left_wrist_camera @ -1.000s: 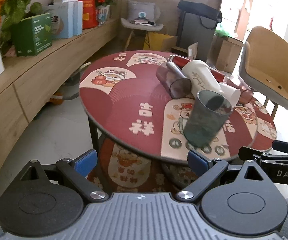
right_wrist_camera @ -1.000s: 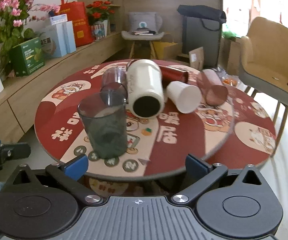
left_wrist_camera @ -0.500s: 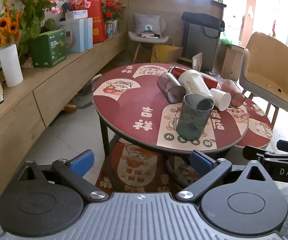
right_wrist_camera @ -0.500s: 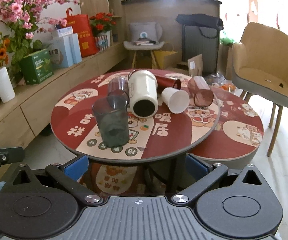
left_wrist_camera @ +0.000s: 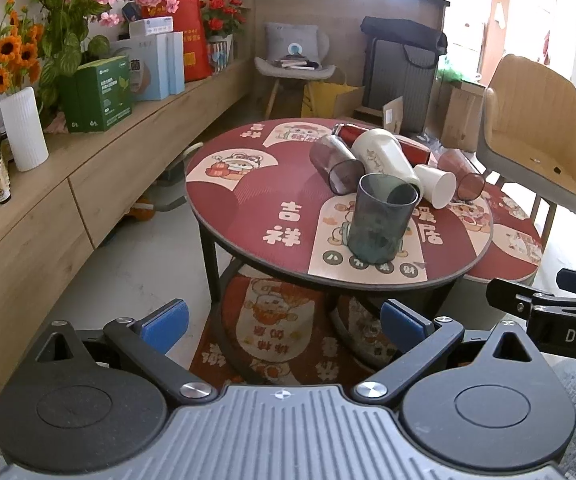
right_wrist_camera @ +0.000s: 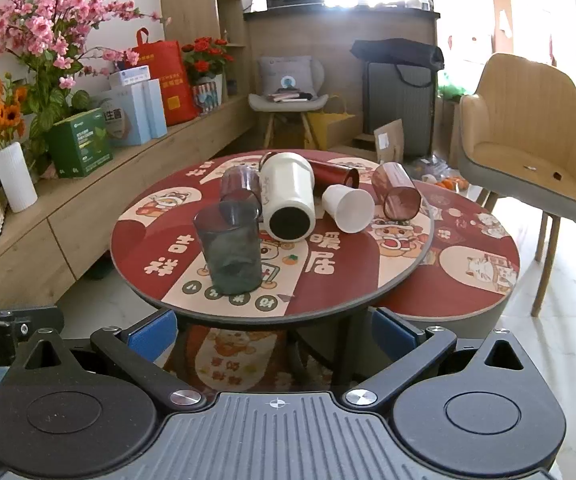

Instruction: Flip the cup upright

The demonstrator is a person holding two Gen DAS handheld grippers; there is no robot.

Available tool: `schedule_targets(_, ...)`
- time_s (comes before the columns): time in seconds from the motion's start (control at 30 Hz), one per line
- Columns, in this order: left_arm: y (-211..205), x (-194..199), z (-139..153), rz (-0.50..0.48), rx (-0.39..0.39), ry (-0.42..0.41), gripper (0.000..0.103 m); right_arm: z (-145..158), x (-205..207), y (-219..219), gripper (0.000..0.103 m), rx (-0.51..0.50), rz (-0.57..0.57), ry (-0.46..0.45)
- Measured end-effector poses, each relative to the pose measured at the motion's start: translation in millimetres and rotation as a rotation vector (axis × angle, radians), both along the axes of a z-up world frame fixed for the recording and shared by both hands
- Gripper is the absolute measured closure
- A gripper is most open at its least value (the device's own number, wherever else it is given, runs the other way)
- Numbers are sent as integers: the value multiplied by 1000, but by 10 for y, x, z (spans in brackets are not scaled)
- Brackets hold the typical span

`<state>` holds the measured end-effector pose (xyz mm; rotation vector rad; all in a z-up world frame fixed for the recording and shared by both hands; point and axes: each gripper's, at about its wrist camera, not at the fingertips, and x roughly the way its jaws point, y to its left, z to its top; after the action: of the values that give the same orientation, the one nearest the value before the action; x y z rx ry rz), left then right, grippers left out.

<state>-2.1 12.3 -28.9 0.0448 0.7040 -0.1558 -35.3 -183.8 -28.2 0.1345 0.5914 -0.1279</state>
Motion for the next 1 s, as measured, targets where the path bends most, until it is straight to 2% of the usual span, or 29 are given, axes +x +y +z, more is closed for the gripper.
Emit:
schedule_targets(0.33, -41, -41, 4, -5, 26, -15, 0, -6, -60, 15, 0, -5, -12, -13)
schedule_targets(1.0, -15, -99, 30, -12, 22, -42, 0, -24, -104, -26, 0, 3, -26, -14)
